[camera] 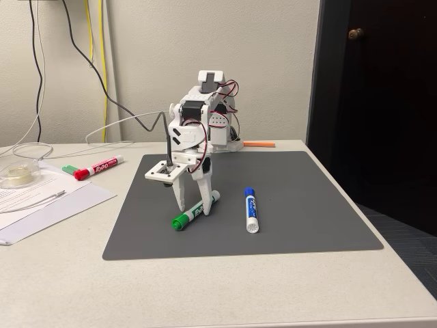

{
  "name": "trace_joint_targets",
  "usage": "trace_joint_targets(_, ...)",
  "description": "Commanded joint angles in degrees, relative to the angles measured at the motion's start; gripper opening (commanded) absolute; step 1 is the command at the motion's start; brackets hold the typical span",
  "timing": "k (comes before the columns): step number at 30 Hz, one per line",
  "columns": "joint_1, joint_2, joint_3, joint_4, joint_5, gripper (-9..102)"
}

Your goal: Pick up the green marker.

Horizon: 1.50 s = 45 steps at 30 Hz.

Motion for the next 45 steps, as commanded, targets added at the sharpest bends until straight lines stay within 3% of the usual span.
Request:
trace_joint_targets(1, -2.7, -0.6, -0.7, -1.1, 1.9, 8)
trace_joint_targets(2, -3.3, -0.6, -0.7, -1.1, 2.7, 0)
trace_joint_targets(11, -4.1, 0.1, -5.3, 2.5, 5.3, 0)
trace_joint_targets(14, -4.7, -7.0, -21.3, 11.9, 6.8, 0)
trace_joint_targets(16, -4.8, -18.0, -42.1, 20.5, 7.7, 0)
trace_joint_targets(17, -4.9, -24.6, -54.2, 24.0, 7.9, 4)
trace_joint_targets(19, -4.7, -26.7, -57.3, 25.3, 7.5, 13)
trace_joint_targets(30, -3.4, -27.3, -57.1, 29.9, 5.3, 27)
trace_joint_targets(37, -2.9, -24.8, -56.0, 32.9, 6.9, 24)
trace_joint_targets(45, -4.4, -10.3, -35.6, 32.7, 7.8, 23)
